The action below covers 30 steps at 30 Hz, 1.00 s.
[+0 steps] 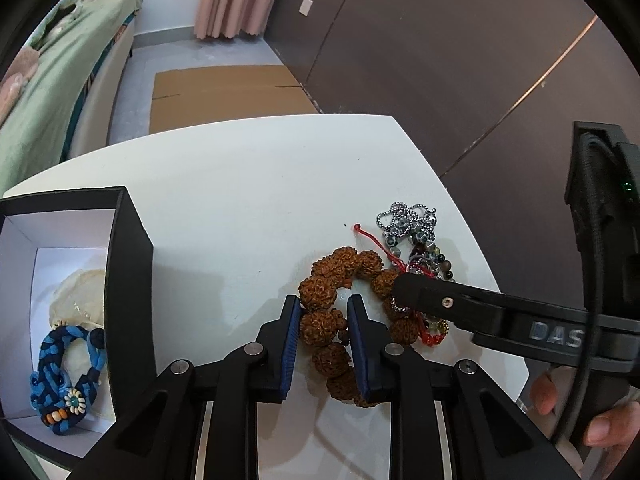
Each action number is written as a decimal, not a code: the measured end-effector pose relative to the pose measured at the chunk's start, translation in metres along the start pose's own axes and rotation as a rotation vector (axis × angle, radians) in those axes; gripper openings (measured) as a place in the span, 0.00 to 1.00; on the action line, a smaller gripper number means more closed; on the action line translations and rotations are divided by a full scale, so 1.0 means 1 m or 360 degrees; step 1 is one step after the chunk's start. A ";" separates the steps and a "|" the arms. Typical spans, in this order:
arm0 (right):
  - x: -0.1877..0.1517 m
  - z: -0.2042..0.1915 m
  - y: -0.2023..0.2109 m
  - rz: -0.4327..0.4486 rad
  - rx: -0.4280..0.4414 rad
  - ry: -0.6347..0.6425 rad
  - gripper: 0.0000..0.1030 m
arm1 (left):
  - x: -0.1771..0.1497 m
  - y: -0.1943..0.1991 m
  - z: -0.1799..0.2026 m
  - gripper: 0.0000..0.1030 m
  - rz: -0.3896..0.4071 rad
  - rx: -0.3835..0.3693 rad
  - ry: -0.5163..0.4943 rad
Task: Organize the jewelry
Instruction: 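Lift the brown bead bracelet with the left gripper and drop it into the box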
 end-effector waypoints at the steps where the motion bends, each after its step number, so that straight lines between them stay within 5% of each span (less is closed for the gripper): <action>1: 0.000 0.001 -0.001 -0.0002 -0.0011 0.0001 0.60 | 0.000 0.000 0.000 0.24 0.0000 0.0000 0.0002; 2: 0.001 0.002 0.000 0.0009 -0.0015 0.0000 0.50 | 0.000 0.001 0.000 0.24 0.0001 0.0000 0.0006; 15: -0.005 0.007 0.025 0.0027 0.0208 -0.0102 0.49 | -0.001 0.044 -0.004 0.24 0.0146 -0.0002 0.0042; 30: -0.017 -0.043 0.048 0.0114 0.0477 -0.0020 0.50 | 0.008 0.125 -0.029 0.16 0.0459 0.0038 0.0148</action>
Point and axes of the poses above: each gripper's, at about its wrist camera, not at the fingertips, and y roughly against the way its jaws point, z to its right, x to its top, the point moved 8 cm from there along -y, roughly the way its jaws point, and after that the axes turned 13 degrees about -y, right-handed, at the moved point
